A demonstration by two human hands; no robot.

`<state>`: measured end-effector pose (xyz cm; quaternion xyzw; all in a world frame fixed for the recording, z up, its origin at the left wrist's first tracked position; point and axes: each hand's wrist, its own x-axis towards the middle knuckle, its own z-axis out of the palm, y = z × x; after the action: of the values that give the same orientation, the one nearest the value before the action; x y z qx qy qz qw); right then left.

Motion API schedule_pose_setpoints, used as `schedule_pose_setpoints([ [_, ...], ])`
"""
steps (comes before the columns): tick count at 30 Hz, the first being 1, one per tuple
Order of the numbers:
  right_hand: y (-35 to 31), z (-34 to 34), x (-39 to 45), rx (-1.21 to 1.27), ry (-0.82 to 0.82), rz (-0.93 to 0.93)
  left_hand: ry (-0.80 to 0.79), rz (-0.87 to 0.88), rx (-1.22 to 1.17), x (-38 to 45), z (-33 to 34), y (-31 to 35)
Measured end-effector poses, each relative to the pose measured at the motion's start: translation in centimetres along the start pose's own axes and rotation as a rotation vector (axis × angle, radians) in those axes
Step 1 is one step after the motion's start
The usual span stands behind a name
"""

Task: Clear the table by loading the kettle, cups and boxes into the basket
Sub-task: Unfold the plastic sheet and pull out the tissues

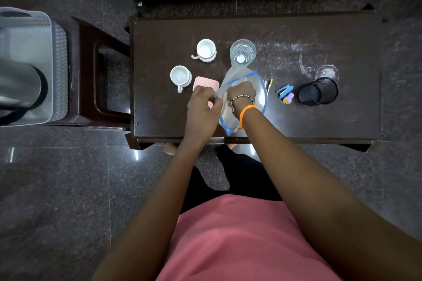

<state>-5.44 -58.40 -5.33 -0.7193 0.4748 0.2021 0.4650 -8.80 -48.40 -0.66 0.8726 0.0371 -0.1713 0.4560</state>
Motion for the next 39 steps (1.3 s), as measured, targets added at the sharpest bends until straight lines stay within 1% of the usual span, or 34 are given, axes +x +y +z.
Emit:
schedule_pose_setpoints([
  [5,0.3,-1.4,-1.8,0.023,-0.043,-0.032,0.032,-0.029,0.089,-0.1,0.5,-0.2],
  [9,1.0,-3.5,-3.4,0.021,-0.009,-0.144,0.059,-0.050,0.092,0.0,-0.1,-0.3],
  [12,1.2,-4.8,-4.8,0.107,0.007,-0.269,0.056,-0.029,0.066,0.2,-0.6,0.0],
  [15,0.8,-6.0,-5.7,0.182,-0.031,-0.344,0.031,0.011,0.022,0.4,-0.9,0.7],
  [17,0.6,-6.8,-6.2,0.214,-0.047,-0.384,0.007,0.071,0.005,0.5,-1.1,1.1],
  [19,0.6,-7.6,-6.5,0.285,-0.086,-0.391,-0.012,0.142,0.034,0.7,-1.4,1.3],
  [21,0.6,-8.4,-6.9,0.342,-0.131,-0.437,-0.025,0.166,0.089,0.9,-1.7,1.4],
  [24,0.7,-9.4,-7.0,0.290,-0.155,-0.590,0.021,0.120,0.115,0.8,-1.8,1.8],
  [26,0.7,-9.9,-7.1,0.270,-0.246,-0.588,0.073,0.090,0.115,0.7,-1.7,2.0],
  [28,0.8,-10.0,-7.1,0.226,-0.311,-0.565,0.086,0.094,0.097,0.7,-1.8,2.0],
  [31,0.8,-10.0,-7.4,0.125,-0.266,-0.593,0.069,0.064,0.080,0.8,-2.2,1.9],
  [36,0.4,-9.9,-7.1,0.149,-0.106,-0.648,0.005,-0.008,0.016,0.6,-2.8,2.3],
  [37,0.3,-10.0,-7.0,0.168,-0.106,-0.649,-0.002,-0.036,0.006,0.6,-3.0,2.5],
  [39,0.0,-10.3,-6.8,0.206,-0.177,-0.650,-0.002,-0.082,-0.035,0.6,-3.3,3.0],
])
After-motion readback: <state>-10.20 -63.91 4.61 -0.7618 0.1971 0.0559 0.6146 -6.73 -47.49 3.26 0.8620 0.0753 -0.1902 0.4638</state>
